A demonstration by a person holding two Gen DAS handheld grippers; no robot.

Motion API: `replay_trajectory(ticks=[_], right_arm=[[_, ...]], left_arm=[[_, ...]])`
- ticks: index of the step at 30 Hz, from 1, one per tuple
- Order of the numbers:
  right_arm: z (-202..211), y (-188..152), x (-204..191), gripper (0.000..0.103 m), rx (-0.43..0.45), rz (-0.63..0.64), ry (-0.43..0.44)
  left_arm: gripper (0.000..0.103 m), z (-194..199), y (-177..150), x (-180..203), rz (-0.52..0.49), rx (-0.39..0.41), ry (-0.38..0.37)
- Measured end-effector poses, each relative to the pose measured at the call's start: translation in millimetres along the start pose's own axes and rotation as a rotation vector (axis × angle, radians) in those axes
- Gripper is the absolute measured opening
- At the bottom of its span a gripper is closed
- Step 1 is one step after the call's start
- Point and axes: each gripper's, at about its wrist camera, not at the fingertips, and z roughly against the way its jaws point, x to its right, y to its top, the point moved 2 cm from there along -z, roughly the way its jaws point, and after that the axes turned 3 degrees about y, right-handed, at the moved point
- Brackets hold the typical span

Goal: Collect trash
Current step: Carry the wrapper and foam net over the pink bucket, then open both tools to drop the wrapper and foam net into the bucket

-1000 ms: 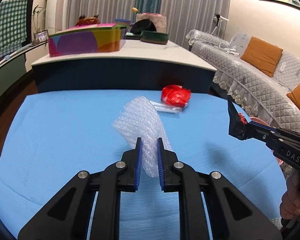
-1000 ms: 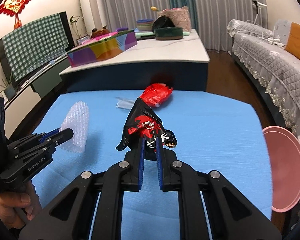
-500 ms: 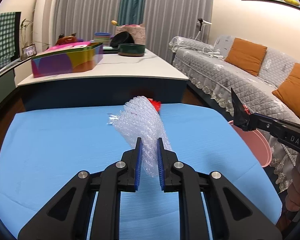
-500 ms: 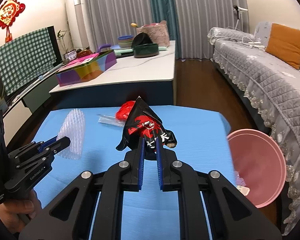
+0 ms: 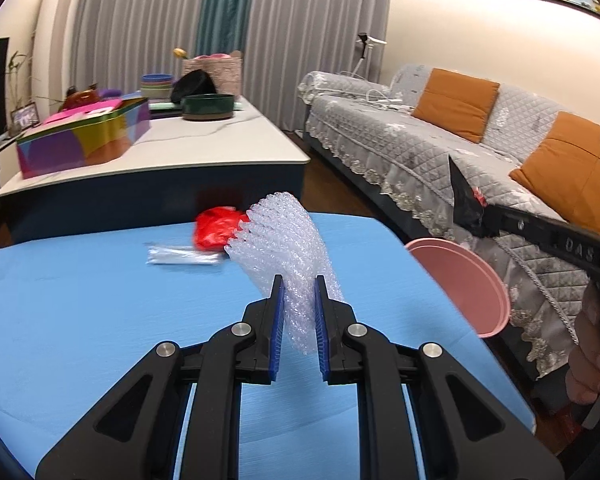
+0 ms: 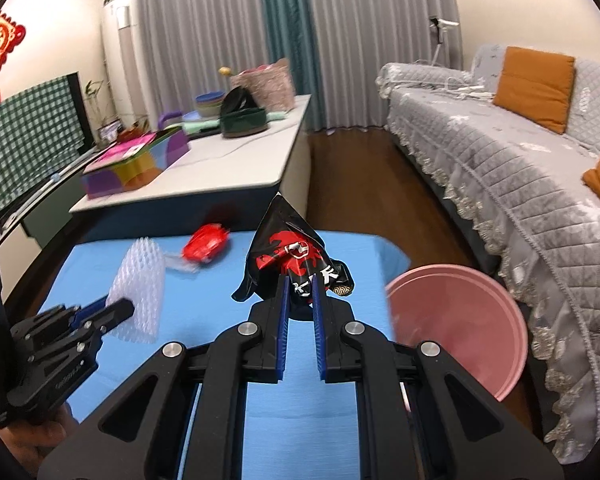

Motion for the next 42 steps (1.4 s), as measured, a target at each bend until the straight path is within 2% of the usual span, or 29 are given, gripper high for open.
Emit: replay_trajectory(ticks=[9,24,31,38,41,42], right_arm=[[21,26,60,0.012,0.046,-0.038,-0.097],[28,39,141,0.012,0.05,-0.119,-0.231],[16,34,156,0.012,0.021,-0.134,-0.248],[4,30,167,0.012,-0.006,-0.155,-0.256],[-1,29,168,0.014,-0.016,-0.155,-0.261],[-2,29,168,0.02,-0.022,-0.157,-0.266]], left_arm=[[0.014,-14,30,58,-0.061,0.004,-0.088],[0.015,-76,53,170,-0.172,-0.03,-0.219],[0.016,-111,47,200,-0.193,-0.078,-0.255],[0.016,-135,34,209,-0.21,-0.119,-0.265],[0.018,-142,30,210,-0.212,-0.136,-0.265],[0.02,-142,29,211,-0.213,-0.137,-0.266]])
